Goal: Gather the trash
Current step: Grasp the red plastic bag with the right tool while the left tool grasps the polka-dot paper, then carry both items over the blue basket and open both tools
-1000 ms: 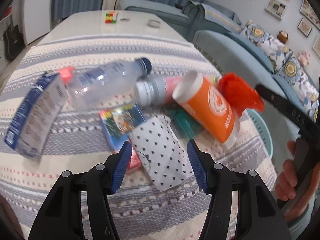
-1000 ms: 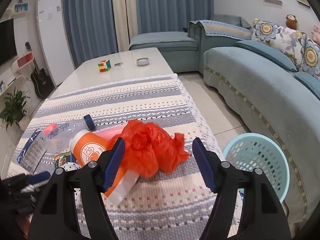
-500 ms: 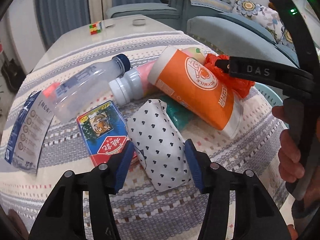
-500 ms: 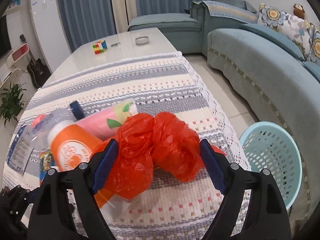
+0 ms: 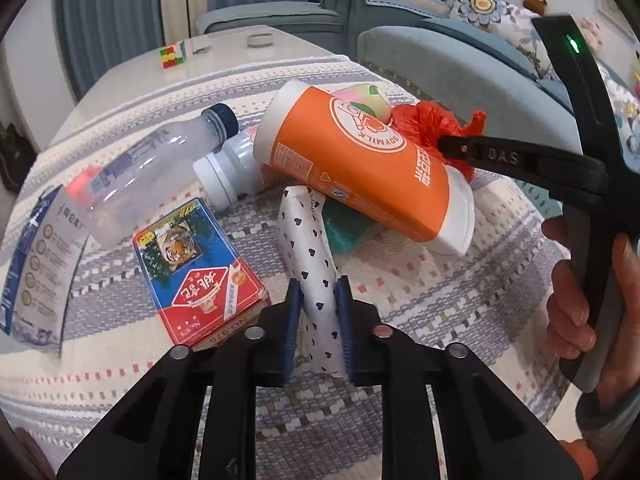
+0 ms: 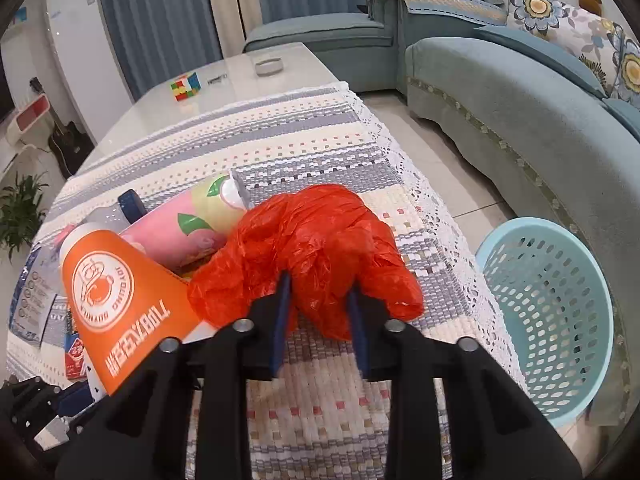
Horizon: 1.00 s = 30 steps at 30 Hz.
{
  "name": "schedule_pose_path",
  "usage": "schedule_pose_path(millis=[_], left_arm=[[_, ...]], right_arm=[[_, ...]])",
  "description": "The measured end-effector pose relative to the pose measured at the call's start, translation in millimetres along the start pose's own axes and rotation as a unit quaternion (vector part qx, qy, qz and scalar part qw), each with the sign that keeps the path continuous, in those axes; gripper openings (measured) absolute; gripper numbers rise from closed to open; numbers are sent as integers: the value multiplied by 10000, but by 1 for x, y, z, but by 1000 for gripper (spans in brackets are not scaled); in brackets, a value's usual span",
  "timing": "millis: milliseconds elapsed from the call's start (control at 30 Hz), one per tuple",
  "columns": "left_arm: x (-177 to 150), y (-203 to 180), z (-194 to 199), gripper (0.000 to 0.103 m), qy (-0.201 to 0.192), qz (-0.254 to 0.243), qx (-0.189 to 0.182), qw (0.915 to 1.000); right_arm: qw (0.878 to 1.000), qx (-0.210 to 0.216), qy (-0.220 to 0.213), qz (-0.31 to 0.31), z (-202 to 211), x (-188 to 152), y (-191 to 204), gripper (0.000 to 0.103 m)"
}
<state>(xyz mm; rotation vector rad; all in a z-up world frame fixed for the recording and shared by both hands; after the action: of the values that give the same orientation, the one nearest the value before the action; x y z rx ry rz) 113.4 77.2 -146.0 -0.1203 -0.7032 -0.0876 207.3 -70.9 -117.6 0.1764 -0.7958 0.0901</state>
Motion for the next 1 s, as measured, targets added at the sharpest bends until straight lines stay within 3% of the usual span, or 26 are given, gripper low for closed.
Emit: schedule_pose_path(millis=[267, 633, 800, 1000], left_arm=[[6, 8, 28, 11, -370, 539, -801, 9946], [34, -35, 91, 11, -1126, 267, -1053, 9877], [61, -73, 112, 11, -1460, 19, -1307, 9806], [98, -133, 110, 11, -1630, -494, -1555, 9730]], right_arm=[[9985, 97, -515, -156, 41, 8, -17, 12], [9933, 17, -1120, -283, 107, 21, -50, 12], [9893, -155, -1382, -442, 136, 30, -81, 12], [9832, -475, -1585, -772, 161, 33, -136, 12]])
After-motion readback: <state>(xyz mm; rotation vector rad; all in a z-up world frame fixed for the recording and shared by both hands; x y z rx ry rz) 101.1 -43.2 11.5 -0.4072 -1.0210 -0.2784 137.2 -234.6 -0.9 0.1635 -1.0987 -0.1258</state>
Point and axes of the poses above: each gripper's, at about its wrist camera, not at the fingertips, and z roughly against the way its jaws point, y to its left, x to its top, the point moved 6 cm from there along -z, roughly the way its jaws point, and after that the axes turned 5 degrees about -y, right-handed, at the moved point
